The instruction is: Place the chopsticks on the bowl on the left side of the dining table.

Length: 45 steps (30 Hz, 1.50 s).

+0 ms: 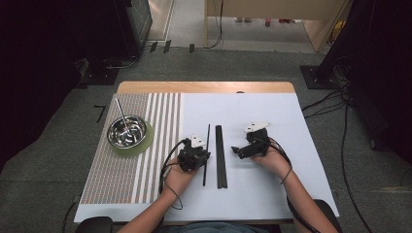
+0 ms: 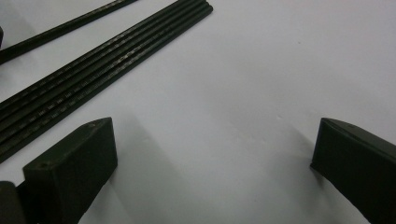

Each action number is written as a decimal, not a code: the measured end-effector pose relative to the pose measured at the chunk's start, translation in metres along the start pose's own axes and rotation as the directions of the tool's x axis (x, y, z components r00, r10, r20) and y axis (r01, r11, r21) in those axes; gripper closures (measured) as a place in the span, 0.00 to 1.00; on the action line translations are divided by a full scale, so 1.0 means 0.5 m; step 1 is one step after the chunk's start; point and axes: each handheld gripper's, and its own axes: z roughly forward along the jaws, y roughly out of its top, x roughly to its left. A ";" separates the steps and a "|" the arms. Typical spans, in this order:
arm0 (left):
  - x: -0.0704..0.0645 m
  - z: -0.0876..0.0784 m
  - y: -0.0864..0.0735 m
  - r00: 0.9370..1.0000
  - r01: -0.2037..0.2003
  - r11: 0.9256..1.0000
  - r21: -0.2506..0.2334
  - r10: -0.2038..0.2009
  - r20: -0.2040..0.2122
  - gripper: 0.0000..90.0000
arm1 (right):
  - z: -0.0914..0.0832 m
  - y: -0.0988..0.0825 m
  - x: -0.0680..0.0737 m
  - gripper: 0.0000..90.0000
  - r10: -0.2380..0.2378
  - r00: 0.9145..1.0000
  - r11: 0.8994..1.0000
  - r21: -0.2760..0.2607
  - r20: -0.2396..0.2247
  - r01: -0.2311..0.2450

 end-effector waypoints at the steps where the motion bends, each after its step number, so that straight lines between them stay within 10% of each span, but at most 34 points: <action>1: 0.000 0.000 0.000 1.000 0.000 1.000 0.000 0.000 0.000 0.90 | 0.000 0.000 0.000 0.00 0.000 1.000 1.000 0.000 0.000 0.000; 45: 0.092 -0.009 0.021 0.998 0.023 0.999 0.039 -0.021 -0.059 0.95 | 0.000 0.000 0.000 0.00 -0.001 1.000 1.000 0.000 0.000 0.001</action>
